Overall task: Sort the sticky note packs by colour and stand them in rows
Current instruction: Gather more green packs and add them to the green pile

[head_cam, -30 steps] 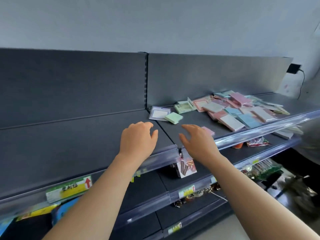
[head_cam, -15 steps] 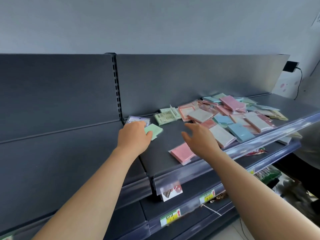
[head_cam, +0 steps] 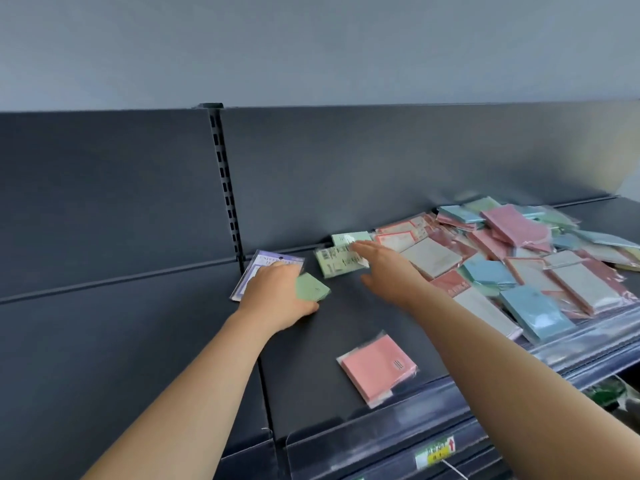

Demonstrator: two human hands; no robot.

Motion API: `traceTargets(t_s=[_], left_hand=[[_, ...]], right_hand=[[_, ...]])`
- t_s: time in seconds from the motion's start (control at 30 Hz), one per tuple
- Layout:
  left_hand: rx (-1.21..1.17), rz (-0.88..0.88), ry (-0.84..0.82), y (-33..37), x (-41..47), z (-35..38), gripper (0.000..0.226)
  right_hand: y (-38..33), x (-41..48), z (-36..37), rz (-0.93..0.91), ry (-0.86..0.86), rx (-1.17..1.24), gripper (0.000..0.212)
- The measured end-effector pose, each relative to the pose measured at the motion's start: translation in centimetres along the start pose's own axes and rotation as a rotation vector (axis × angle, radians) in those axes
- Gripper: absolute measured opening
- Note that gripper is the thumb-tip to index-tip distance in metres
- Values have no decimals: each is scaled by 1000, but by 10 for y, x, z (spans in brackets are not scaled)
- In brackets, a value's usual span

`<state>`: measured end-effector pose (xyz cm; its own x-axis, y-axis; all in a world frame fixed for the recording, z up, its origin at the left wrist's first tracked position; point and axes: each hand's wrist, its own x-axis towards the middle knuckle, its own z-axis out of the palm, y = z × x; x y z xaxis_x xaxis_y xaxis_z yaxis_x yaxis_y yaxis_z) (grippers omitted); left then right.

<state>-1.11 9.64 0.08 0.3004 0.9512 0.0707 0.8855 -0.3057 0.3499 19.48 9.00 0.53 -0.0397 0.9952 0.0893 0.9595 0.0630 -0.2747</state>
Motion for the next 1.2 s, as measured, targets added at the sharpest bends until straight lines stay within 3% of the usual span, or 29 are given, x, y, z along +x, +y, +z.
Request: traceTargets(t_s=[0.23,0.37,0.6,0.67,0.87,1.03,1.2], left_hand=[[-39,-138,-22,7,5,6,29],[-95,-206,-1,15,1,9,37],[-524,-325,242,34,-13,4,53],[-640,-326,296,43,-15,4,53],[-908,-276,320,65,-15,6,20],[-1011,-296,271,68,-19,5,4],[-1051,-356,285,56,-33,-1,24]], right_hand=[[19,35,10,-180,7,-96,47],[25,41,11,-258,30,-97,36],[27,28,-7,-228,159,283,24],[27,22,-9,-202,122,436,23],[17,-4,-14,-88,-59,951,21],[3,-17,-11,-60,-237,1140,28],[-16,-22,-11,-108,-320,1186,27]])
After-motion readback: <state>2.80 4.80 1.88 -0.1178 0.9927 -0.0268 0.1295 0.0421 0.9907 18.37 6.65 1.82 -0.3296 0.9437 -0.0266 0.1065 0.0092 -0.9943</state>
